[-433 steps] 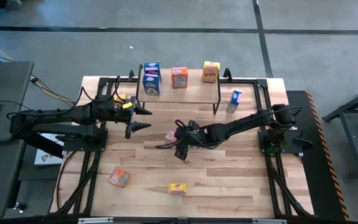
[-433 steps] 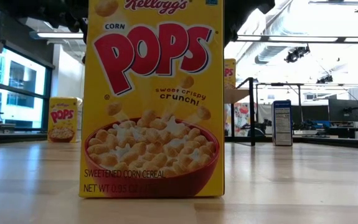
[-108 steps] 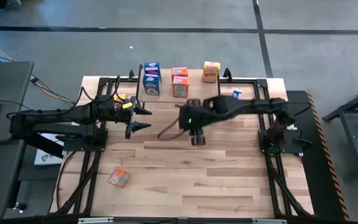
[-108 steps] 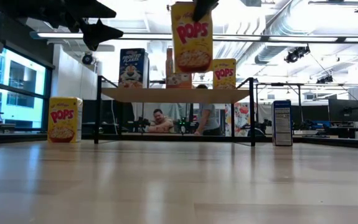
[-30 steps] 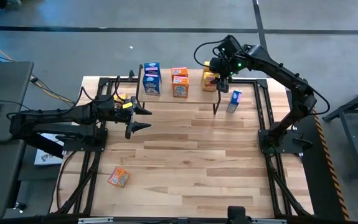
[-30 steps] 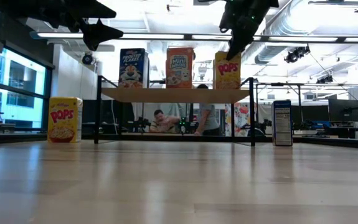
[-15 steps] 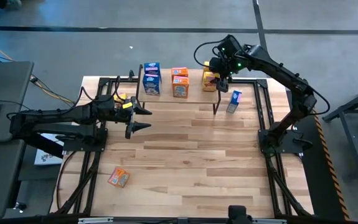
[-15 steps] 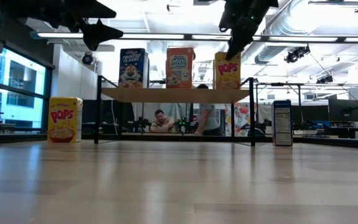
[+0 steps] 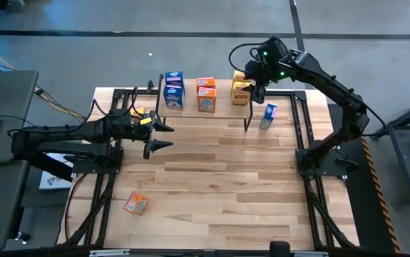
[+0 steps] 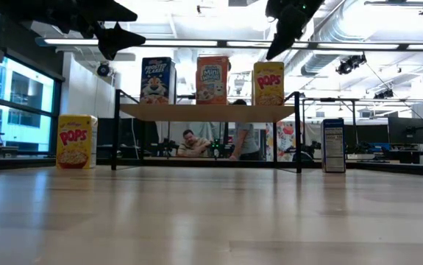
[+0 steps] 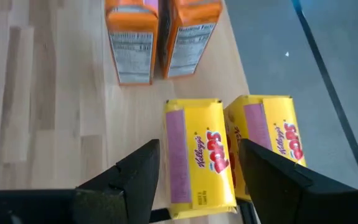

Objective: Stack cereal on shelf
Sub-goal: Put the yellow cereal box aligned with the other yellow cereal boxes on the shelf

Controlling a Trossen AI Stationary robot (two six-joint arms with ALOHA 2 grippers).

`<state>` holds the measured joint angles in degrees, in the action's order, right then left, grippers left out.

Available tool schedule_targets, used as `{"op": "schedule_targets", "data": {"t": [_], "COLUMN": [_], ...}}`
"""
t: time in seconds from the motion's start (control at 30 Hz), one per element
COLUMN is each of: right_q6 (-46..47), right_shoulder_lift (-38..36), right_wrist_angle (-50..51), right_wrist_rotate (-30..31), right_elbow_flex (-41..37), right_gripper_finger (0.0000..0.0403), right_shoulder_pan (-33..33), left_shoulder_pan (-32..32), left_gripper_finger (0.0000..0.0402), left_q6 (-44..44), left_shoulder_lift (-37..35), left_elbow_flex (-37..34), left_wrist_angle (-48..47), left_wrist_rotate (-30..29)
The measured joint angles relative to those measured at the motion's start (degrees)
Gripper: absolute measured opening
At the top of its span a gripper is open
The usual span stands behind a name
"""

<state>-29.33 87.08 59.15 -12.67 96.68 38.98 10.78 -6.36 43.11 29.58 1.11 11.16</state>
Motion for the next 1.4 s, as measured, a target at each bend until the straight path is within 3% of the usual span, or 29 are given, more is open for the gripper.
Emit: {"op": "schedule_targets", "data": {"t": [0.3, 0.63, 0.8, 0.9, 1.07, 1.23, 1.4], "right_q6": [8.4, 15.9, 18.6, 19.2, 22.8, 29.5, 32.5], "right_shoulder_lift": [-4.2, -7.5, -8.3, -10.8, -18.0, -25.7, -32.2], "right_wrist_angle": [-1.8, -0.9, 0.6, -2.5, -13.8, -21.0, -27.4], "right_wrist_rotate": [0.3, 1.1, 7.2, 10.5, 11.0, 11.7, 18.6], "right_elbow_flex": [0.0, 0.0, -0.8, -7.2, -22.5, -33.0, -41.9], "right_gripper_finger": [0.0211, 0.0211, 0.0211, 0.0211, 0.0211, 0.0211, 0.0211], "right_shoulder_pan": [-3.4, -12.1, -16.3, -18.4, -21.5, -25.4, -29.4], "left_shoulder_pan": [0.0, 0.0, 0.0, 0.0, 0.0, 0.0, 0.0], "left_gripper_finger": [0.0266, 0.0266, 0.0266, 0.0266, 0.0266, 0.0266, 0.0266], "left_q6": [0.0, 0.0, 0.0, 0.0, 1.5, 1.5, 1.6], "left_shoulder_lift": [0.0, 0.0, 0.0, 0.0, 0.0, 0.0, 0.0], "left_elbow_flex": [0.0, 0.0, 0.0, 0.0, 0.0, 0.0, 0.0], "left_wrist_angle": [0.0, 0.0, 0.0, 0.0, 0.0, 0.0, 0.1], "left_wrist_rotate": [0.0, 0.0, 0.0, 0.0, 0.0, 0.0, 0.0]}}
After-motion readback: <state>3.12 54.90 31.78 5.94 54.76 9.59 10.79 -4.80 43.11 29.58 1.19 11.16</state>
